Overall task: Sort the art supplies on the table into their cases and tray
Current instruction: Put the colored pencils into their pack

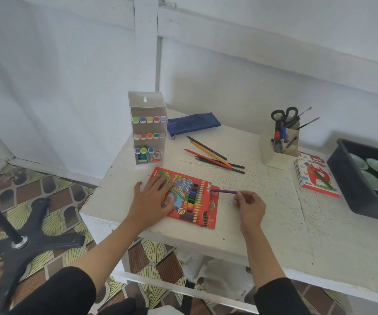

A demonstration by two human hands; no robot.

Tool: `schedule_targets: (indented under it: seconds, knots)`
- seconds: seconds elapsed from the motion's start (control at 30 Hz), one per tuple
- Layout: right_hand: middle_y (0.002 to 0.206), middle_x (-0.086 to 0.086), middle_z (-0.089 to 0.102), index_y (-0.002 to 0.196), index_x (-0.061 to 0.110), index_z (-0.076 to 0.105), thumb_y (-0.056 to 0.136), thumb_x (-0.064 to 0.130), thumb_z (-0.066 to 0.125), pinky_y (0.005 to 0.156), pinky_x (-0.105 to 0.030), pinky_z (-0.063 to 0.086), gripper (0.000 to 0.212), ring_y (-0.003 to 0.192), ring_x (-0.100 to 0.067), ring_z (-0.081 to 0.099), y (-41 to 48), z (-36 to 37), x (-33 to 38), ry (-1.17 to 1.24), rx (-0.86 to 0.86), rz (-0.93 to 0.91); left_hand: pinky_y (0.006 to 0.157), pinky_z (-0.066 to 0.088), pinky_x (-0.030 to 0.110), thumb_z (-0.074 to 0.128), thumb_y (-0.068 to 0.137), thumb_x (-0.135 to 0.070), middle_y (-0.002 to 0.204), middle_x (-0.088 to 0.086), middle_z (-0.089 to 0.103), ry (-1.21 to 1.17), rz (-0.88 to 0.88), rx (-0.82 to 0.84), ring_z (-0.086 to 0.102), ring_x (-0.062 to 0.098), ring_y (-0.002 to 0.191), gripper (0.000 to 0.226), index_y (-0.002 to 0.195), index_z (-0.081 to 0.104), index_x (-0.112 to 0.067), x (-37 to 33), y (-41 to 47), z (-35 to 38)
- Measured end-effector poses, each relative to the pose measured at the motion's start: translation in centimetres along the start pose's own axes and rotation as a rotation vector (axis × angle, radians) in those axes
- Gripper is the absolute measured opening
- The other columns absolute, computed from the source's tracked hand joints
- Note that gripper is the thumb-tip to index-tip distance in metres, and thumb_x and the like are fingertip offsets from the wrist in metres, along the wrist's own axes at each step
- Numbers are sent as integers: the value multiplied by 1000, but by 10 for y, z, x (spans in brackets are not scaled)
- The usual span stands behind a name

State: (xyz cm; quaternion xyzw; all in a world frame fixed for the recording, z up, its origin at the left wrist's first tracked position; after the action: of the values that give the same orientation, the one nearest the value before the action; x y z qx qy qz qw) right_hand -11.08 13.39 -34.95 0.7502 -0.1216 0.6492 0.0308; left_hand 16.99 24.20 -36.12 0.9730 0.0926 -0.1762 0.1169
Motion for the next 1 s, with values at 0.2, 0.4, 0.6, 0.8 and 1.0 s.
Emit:
schedule_targets:
  seconds: [0.2,0.4,0.6,0.8,1.0]
  knots:
    - [103,1,60,79,11,71,79,7,72,80,-15,35,4,97,-12,51,-3,34,17,-439,258,-295,111,11,59,19,81,-62,150,-2,38,21,8,-19,29,18,141,72,140,45,-29,0,1,-1]
    - [122,9,54,70,37,60,78,17,75,75,-25,36,26,116,-14,35,-16,63,15,-560,285,-338,108,11,64,28,84,-58,144,0,47,34,30,-75,37,20,137,64,134,53,-27,-2,1,-2]
    - [128,8,53,92,36,62,82,20,72,86,-33,43,22,121,-14,32,-11,73,15,-593,477,-319,105,9,69,35,86,-52,138,-2,52,97,34,-110,39,22,135,54,129,58,-28,-2,1,-5]
    - [100,0,68,91,15,75,85,13,67,74,-13,38,10,86,0,53,23,62,48,-575,413,-407,103,5,72,38,86,-51,134,-5,56,151,-4,-150,38,22,133,49,124,61,-31,-3,0,-12]
    - [94,0,66,93,12,74,87,13,63,77,-22,41,13,80,-8,53,71,78,78,-666,389,-448,102,5,73,39,85,-49,131,-4,58,168,-49,-180,37,21,132,48,122,63,-30,0,-1,-17]
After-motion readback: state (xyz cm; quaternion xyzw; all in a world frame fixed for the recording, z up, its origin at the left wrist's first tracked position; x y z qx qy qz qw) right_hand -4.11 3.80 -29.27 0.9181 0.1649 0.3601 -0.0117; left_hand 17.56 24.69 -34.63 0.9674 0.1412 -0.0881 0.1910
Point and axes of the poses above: each hand's wrist, its own y-axis towards the middle knuckle, its own z-axis out of the palm, x = y × z, the point moved 9 cm from there along y, towards the middle knuckle
